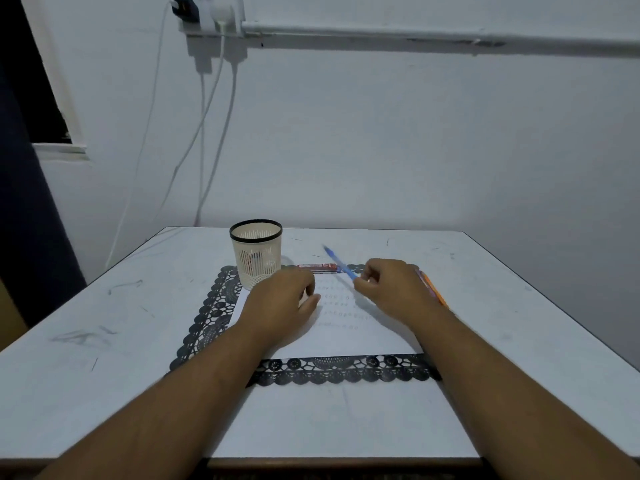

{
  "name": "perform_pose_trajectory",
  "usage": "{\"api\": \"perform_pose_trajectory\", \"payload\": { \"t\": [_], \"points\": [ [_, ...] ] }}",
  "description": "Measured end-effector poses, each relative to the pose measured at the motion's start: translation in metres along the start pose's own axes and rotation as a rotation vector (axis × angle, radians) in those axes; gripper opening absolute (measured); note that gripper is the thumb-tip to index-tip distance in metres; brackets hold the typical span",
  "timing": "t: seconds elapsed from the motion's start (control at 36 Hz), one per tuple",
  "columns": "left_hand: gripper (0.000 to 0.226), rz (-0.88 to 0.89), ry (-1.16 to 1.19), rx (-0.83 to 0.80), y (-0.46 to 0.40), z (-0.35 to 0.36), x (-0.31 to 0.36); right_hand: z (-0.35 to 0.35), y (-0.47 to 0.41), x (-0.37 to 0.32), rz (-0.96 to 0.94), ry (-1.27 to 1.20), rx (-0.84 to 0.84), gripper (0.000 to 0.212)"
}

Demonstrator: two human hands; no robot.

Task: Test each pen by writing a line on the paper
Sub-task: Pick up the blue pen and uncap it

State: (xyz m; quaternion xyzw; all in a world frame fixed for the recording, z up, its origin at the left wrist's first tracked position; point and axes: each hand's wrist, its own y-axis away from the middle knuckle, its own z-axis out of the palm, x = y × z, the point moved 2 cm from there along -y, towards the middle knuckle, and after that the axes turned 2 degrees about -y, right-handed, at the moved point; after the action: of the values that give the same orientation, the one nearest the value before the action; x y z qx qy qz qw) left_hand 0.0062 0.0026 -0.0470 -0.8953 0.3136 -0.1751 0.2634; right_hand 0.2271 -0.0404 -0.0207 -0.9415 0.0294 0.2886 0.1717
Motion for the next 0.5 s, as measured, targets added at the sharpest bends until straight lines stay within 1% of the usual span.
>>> {"api": "perform_pose_trajectory", "payload": {
  "t": [0.03,0.08,0.17,0.22,0.33,0.42,0.5],
  "points": [
    [0.016,0.057,0.017,0.042,-0.002,-0.002,-0.001,0.004,0.0,-0.004,-0.05,-0.002,-0.058,0.018],
    [0.019,0.162,0.029,0.074,-0.006,-0.004,-0.003,0.012,0.002,-0.01,-0.13,0.038,-0.141,0.015],
    [0.03,0.224,0.013,0.009,-0.006,0.0,-0.004,0.023,0.007,-0.014,-0.191,0.067,-0.207,0.016],
    [0.029,0.207,0.007,-0.051,-0.002,0.005,-0.002,0.029,0.011,-0.015,-0.23,0.079,-0.228,0.017],
    [0.016,0.172,-0.003,-0.139,0.001,0.008,-0.001,0.037,0.012,-0.016,-0.284,0.093,-0.266,0.015],
    [0.011,0.138,0.022,-0.143,-0.001,0.005,-0.004,0.032,0.009,-0.013,-0.241,0.046,-0.272,0.009],
    [0.009,0.087,0.027,-0.155,0.0,0.002,-0.006,0.026,0.006,-0.002,-0.161,-0.014,-0.241,0.003]
  ]
}}
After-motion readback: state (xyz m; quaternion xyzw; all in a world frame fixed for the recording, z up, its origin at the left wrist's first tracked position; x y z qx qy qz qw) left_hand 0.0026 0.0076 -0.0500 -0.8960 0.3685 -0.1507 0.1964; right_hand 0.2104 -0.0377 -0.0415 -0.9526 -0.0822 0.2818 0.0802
